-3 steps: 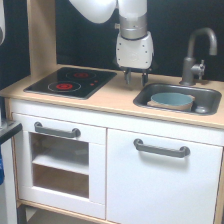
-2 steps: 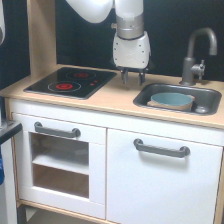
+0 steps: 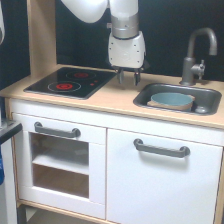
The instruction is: Place the pot in the sink
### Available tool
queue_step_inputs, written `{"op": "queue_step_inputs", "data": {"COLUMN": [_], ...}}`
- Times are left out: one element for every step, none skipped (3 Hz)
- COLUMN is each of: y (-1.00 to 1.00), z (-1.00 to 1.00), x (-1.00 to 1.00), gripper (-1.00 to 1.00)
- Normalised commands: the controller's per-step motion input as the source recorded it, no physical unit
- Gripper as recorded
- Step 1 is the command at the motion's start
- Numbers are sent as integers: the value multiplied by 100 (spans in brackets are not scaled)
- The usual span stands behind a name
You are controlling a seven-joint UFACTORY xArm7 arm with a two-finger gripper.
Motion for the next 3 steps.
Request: {"op": "queue_step_inputs", "data": {"y": [-13, -17, -17], "z": [26, 28, 31], "x": [-28, -30, -30], "gripper": [99, 99, 99]}}
